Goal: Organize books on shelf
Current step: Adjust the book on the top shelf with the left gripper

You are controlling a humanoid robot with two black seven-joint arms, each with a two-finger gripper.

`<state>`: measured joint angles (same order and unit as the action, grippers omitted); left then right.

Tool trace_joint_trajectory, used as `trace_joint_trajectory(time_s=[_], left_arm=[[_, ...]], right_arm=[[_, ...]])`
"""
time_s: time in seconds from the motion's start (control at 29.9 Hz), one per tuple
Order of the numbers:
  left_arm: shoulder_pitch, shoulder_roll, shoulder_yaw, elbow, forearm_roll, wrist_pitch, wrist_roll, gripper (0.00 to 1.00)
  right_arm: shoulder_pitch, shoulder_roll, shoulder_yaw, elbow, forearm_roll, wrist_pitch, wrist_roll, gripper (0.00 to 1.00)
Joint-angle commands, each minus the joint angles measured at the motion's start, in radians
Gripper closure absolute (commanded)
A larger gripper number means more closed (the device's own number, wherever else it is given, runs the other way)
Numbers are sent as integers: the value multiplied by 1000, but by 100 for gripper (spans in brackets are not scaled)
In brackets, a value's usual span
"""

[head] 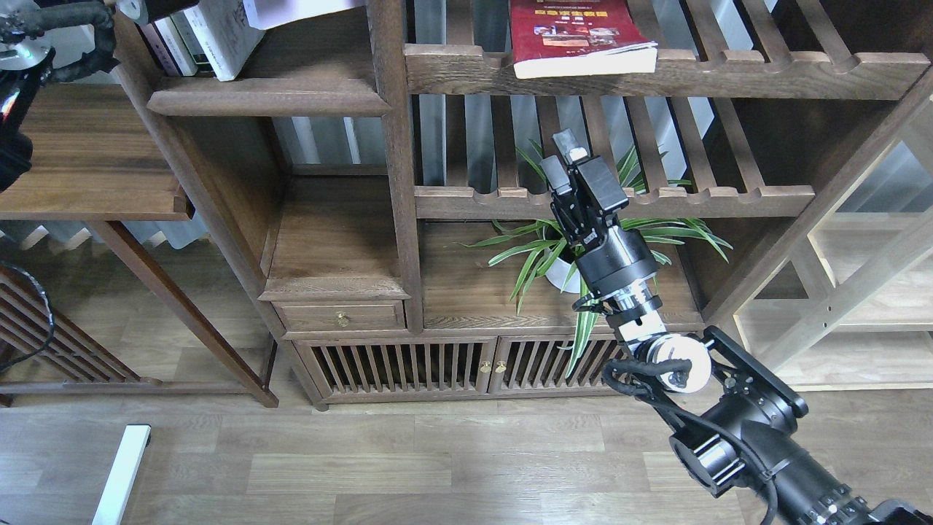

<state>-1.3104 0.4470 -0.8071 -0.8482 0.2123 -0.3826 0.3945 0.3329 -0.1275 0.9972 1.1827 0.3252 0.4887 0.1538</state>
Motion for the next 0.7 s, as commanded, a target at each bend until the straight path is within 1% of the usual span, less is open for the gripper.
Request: trace_joint_trajectory(time_s=[0.0,0.2,0.33,0.47,0.53,0.57,0.67], left_arm=[[2,28,12,0,-2,-1,1,100],[10,38,20,0,2,14,-5,100],[6,36,58,0,4,99,-11,100],[10,19,65,0,4,189,-23,100],[8,4,65,5,4,237,-35,100],[10,-8,65,11,4,263,-51,99],[10,-36,65,18,4,312,-78,100]], right_arm=[[1,6,0,3,-8,0,0,27],[5,11,0,6,-17,0,0,27],[6,28,0,6,-23,0,0,27],[8,31,0,6,-31,0,0,27],[6,31,0,8,-31,0,0,27],[5,31,0,6,-31,0,0,27],[1,23,1,6,-31,0,0,27]])
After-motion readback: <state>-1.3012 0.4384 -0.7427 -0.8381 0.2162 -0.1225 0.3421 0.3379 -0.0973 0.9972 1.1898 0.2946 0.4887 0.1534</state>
